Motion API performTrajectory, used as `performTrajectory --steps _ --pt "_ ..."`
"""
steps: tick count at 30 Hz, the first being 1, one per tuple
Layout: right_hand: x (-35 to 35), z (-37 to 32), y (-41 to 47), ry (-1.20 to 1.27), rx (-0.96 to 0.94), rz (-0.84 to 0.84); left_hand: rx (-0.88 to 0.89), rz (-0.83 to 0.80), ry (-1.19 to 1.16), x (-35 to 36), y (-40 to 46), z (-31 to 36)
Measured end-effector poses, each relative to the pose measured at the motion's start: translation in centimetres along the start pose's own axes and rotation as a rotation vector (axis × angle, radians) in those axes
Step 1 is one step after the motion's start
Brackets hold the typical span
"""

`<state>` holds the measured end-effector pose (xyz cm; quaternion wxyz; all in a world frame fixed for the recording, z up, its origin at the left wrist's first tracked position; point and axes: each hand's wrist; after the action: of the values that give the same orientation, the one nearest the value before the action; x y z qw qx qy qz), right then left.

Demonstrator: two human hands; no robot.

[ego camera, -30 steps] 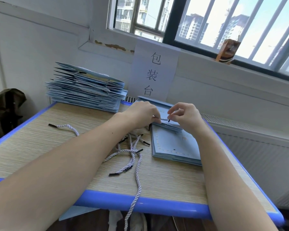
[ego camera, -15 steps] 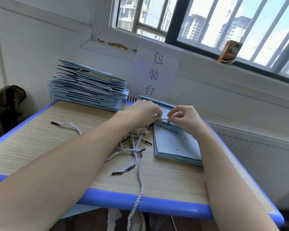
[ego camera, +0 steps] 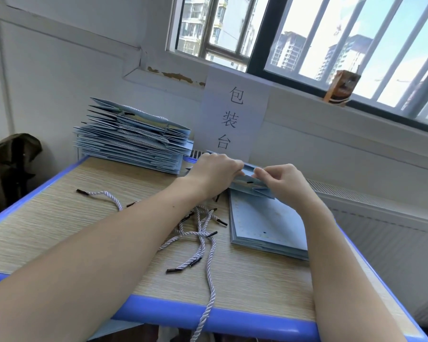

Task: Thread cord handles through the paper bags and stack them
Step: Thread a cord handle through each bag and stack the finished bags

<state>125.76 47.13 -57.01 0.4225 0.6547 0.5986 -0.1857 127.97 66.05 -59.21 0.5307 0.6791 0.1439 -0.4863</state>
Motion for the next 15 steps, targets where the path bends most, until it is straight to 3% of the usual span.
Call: performTrajectory --steps 10,15 --pt "0.2 0.4 0.5 -0.001 -0.032 -0.002 -0.019 0.05 0.009 0.4 0.2 0.1" --pt "0.7 0.5 0.7 0.084 -0.011 0.075 0.143 0.313 -0.123 0.3 0.3 0.5"
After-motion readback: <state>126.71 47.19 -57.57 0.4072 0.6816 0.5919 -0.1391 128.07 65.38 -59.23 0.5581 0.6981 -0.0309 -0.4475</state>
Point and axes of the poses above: each hand's wrist, its own y-axis towards the middle knuckle, its own x-axis out of the palm, z = x × y, and after that the axes turned 2 degrees about z, right-handed
